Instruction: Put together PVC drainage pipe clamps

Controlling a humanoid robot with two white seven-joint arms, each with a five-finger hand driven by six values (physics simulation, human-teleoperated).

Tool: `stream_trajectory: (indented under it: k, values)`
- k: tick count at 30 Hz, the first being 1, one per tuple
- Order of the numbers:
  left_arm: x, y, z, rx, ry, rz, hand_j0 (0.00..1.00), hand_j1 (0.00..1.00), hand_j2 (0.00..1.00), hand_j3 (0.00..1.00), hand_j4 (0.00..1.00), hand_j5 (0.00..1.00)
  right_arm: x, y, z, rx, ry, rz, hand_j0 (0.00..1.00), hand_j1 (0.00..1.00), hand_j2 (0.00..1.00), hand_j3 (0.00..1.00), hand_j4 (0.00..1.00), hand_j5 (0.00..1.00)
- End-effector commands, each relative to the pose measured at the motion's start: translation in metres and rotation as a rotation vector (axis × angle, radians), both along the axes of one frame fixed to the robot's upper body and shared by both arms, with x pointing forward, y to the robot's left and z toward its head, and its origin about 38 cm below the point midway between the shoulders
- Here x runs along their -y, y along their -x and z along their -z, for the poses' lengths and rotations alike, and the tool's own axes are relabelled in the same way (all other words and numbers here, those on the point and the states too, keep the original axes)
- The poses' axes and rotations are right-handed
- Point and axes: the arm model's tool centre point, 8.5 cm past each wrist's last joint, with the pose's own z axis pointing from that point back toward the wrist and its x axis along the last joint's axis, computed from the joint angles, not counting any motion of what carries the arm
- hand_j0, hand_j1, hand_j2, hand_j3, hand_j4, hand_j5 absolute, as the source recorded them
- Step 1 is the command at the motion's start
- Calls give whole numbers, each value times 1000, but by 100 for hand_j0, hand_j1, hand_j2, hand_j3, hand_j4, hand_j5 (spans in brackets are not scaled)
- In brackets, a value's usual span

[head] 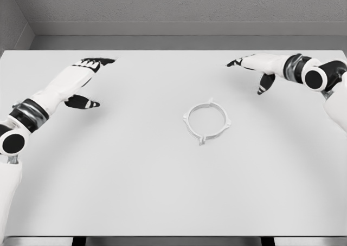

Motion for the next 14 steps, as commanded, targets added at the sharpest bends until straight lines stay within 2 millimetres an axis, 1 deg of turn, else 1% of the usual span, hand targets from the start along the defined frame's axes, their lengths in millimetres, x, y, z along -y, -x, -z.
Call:
stream_trajectory:
  k: [1, 2, 3, 4, 5, 6, 7, 13, 14]
  values:
    - [-36, 8, -21, 52, -24, 22, 100, 100, 100, 100, 100, 100, 21, 13, -23, 35, -9, -50, 100, 100, 100, 100, 100, 100]
    - [-47, 17, -21, 66, -44, 50, 100, 100, 100, 100, 100, 100, 22, 21, -36, 53, -23, -77, 100, 100, 100, 100, 100, 100]
    - [-54, 20, -23, 84, -48, 51, 100, 100, 100, 100, 100, 100, 23, 27, -41, 60, -24, -90, 100, 100, 100, 100, 100, 100]
    - [-60, 23, -23, 85, -50, 41, 100, 100, 100, 100, 100, 100, 26, 32, -42, 61, -26, -96, 100, 100, 100, 100, 100, 100]
    - [-64, 26, -20, 73, -63, 38, 100, 100, 100, 100, 100, 100, 22, 36, -46, 71, -21, -112, 100, 100, 100, 100, 100, 100]
    - [-73, 27, -23, 70, -84, 24, 100, 100, 100, 100, 100, 100, 17, 42, -50, 77, -28, -134, 100, 100, 100, 100, 100, 100]
    - [-78, 29, -21, 65, -84, 13, 100, 100, 100, 100, 100, 100, 16, 45, -50, 71, -47, -142, 100, 100, 100, 100, 100, 100]
    - [-77, 32, -21, 75, -88, 33, 100, 100, 100, 100, 100, 100, 31, 53, -46, 55, -25, -128, 100, 100, 100, 100, 100, 100]
    - [-76, 35, -17, 66, -92, 37, 100, 100, 100, 100, 100, 100, 35, 54, -46, 54, -19, -122, 100, 100, 100, 100, 100, 100]
